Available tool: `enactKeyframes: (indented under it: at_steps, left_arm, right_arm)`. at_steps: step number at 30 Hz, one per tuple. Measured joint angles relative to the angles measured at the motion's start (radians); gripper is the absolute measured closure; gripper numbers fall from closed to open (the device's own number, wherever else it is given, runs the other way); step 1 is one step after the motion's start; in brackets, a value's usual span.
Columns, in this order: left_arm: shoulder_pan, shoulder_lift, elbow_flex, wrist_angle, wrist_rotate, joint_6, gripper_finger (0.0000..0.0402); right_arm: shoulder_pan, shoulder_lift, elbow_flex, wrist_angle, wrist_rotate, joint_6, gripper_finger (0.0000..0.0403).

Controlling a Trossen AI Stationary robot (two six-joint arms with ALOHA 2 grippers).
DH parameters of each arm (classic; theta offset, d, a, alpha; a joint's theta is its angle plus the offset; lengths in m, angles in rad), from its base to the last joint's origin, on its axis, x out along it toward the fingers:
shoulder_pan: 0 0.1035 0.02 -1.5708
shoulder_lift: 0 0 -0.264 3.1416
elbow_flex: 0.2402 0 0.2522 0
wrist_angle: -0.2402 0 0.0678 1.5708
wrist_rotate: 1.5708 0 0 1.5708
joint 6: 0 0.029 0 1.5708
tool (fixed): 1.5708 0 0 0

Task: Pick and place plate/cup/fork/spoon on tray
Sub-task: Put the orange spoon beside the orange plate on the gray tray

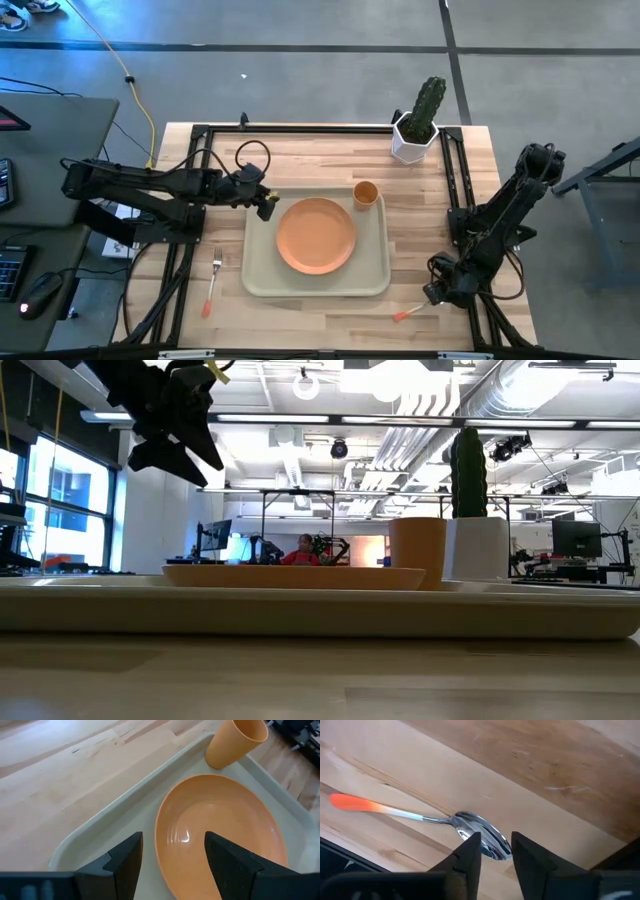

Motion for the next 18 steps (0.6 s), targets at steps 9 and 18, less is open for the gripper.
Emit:
enactKeyframes:
  at_steps: [9, 18]
  left_arm:
    - [0.000, 0.000, 0.000, -0.002, -0.020, 0.005, 0.0200]
    - [0.000, 0.000, 0.000, -0.003, -0.031, -0.002, 0.0201]
  right_arm:
    - [0.000, 0.000, 0.000, -0.016, -0.020, -0.020, 0.0363]
    - [0.000, -0.001, 0.000, -0.016, -0.020, -0.051, 0.0401]
